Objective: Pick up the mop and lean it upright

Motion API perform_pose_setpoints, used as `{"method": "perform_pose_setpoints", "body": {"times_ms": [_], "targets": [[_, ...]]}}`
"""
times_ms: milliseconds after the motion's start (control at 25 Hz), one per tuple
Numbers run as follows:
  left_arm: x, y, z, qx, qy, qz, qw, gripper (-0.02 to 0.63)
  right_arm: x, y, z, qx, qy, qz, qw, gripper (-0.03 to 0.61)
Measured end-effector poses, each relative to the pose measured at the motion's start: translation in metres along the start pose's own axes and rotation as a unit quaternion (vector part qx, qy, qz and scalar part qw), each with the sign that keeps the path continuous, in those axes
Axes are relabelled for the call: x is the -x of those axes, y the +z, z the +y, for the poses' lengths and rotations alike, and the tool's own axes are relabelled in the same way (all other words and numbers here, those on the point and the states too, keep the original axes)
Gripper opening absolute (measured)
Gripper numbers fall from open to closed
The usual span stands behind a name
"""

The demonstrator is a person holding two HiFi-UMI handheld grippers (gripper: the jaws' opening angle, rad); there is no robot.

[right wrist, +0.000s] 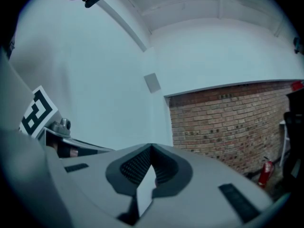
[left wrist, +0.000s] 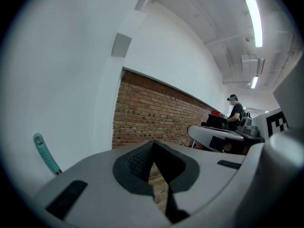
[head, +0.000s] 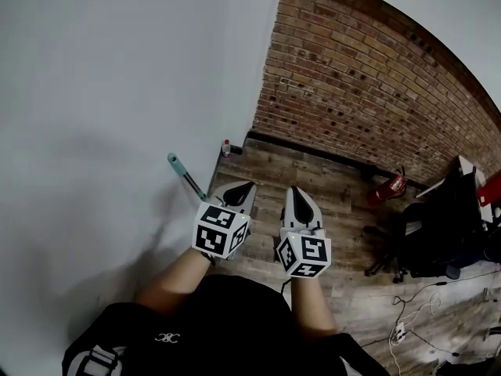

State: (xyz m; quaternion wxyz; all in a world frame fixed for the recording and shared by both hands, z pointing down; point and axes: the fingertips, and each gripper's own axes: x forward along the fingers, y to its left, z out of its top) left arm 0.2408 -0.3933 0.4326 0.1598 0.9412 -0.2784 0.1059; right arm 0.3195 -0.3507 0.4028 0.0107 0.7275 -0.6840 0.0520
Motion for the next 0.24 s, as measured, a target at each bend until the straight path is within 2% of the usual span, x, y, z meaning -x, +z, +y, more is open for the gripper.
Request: {"method": "perform_pose_setpoints", "body": {"times_ms": [240], "targets": [[0.0025, 0.0019, 0.0027, 0.003, -0.005, 0.001, 1.0000, -0.005, -0.0017, 0.0010, 0.0056, 0.002, -0.001, 0.006, 1.000, 0.014]]}}
